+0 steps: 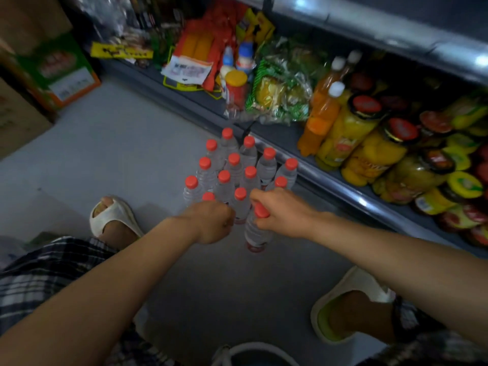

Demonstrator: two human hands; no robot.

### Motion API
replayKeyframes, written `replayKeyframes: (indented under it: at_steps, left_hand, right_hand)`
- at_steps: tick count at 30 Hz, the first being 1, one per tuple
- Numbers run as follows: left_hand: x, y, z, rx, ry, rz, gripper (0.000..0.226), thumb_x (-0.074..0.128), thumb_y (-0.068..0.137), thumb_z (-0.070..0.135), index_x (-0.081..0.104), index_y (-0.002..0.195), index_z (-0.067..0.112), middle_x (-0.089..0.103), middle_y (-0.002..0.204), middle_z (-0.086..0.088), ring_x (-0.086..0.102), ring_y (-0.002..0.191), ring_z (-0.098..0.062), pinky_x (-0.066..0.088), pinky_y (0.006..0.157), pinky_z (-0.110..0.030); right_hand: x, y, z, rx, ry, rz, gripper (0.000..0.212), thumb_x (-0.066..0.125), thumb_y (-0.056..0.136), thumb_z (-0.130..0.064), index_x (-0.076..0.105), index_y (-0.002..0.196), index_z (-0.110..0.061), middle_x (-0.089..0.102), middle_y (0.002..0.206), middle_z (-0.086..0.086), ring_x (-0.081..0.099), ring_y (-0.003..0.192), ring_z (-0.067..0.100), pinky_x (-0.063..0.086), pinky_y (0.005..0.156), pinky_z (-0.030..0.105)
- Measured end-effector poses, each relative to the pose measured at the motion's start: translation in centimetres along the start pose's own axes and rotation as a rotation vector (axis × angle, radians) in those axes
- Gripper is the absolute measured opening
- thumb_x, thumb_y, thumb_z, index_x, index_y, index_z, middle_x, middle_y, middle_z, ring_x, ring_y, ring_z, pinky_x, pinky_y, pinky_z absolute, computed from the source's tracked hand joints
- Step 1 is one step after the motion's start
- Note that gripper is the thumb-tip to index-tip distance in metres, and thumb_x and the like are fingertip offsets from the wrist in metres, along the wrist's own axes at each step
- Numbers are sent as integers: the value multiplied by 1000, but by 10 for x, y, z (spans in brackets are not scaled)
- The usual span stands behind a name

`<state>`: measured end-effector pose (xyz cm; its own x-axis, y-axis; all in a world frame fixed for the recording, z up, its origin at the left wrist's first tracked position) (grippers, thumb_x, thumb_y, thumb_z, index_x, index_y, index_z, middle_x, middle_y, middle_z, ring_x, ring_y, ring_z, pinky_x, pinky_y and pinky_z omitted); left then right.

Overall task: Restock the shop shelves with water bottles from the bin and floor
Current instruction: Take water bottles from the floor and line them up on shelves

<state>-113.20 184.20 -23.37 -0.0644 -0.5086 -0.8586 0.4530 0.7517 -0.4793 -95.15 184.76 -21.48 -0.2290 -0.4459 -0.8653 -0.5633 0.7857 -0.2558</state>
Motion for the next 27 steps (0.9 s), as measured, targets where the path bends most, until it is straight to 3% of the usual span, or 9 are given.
replayKeyframes:
  at_steps: [5,9,14,16,19,24,27]
  left_hand:
    - [-62,-4,22,81,10,123,18,47,92,25,61,102,18,62,112,-13,58,106,-33,48,89,-42]
    - [-117,-7,35,126,45,258,20,51,91,26,64,104,17,64,109,-11,59,102,-32,50,85,-43]
    - [-182,-9,49,211,18,395,17,55,92,25,68,99,18,69,104,-6,62,97,-27,51,80,-39]
    - [-206,-8,53,234,24,450,17,55,92,24,69,97,16,70,102,-7,62,97,-27,50,81,-37]
    - [-242,-5,61,228,40,522,17,55,91,23,69,97,17,70,100,-4,62,96,-25,49,82,-33]
    - [-312,2,80,283,54,623,17,56,91,23,70,99,16,70,100,-3,62,95,-24,50,82,-35]
    - [-350,8,93,329,51,674,19,56,92,21,69,102,13,70,99,-5,62,93,-23,51,81,-37]
  right_hand:
    - [-65,-20,-7,38,-20,129,22,67,75,-23,48,80,-13,48,67,0,48,65,20,31,54,39]
    - [-122,-37,-15,40,-20,268,21,72,73,-24,57,82,-13,58,74,2,54,71,20,41,62,39]
    - [-189,-51,-18,97,38,466,19,76,72,-27,64,78,-14,55,63,-6,46,57,4,37,55,26]
    - [-213,-52,-17,115,88,553,20,77,70,-27,64,75,-13,59,63,-4,47,56,2,41,56,28]
    - [-247,-52,-13,142,126,666,22,79,68,-27,66,74,-10,67,71,6,52,60,9,48,60,34]
    - [-308,-53,-8,113,257,865,24,81,67,-29,68,75,-11,71,76,7,68,75,23,54,72,44]
    - [-348,-52,-7,84,282,1036,26,79,65,-31,68,72,-8,71,75,12,64,66,19,54,64,41]
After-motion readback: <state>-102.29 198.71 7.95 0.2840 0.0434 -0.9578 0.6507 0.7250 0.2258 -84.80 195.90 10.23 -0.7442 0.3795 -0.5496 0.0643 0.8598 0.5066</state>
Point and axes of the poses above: each hand's wrist, its own y-axis towards the middle knuckle, its own x-axis out of the palm, z = x × y, the point moved 1 cm from there along y, towards the middle knuckle
